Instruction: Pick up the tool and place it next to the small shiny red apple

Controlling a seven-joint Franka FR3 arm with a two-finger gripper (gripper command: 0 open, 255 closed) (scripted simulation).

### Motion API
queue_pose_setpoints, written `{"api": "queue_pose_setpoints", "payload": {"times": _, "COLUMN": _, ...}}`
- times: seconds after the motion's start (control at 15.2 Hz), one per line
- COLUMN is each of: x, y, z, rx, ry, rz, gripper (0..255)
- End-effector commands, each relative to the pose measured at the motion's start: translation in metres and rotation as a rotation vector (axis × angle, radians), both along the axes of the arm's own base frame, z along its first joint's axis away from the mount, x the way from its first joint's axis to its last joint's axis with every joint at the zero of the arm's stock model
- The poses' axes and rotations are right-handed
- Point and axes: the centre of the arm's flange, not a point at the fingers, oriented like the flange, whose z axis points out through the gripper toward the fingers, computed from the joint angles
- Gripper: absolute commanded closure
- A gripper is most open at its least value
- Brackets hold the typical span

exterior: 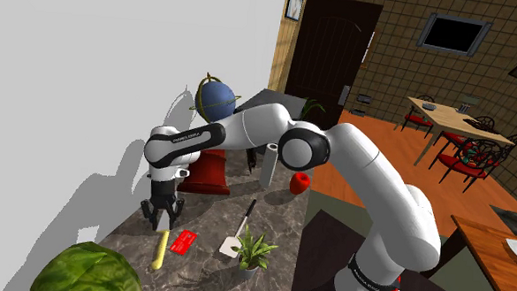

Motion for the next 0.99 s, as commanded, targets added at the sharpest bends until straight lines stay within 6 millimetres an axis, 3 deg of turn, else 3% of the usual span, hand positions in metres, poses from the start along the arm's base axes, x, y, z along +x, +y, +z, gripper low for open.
{"api": "queue_pose_setpoints", "payload": {"times": 0.0, "x": -0.001, "y": -0.001, "z": -0.002, "rx": -0.003, "ry": 0.004, "rz": 0.0, "gripper": 255}}
{"api": "queue_pose_setpoints", "payload": {"times": 0.13, "x": -0.002, "y": 0.0, "z": -0.005, "rx": -0.003, "ry": 0.004, "rz": 0.0, "gripper": 255}}
{"api": "queue_pose_setpoints", "payload": {"times": 0.92, "x": -0.002, "y": 0.0, "z": 0.058, "rx": -0.003, "ry": 0.004, "rz": 0.0, "gripper": 255}}
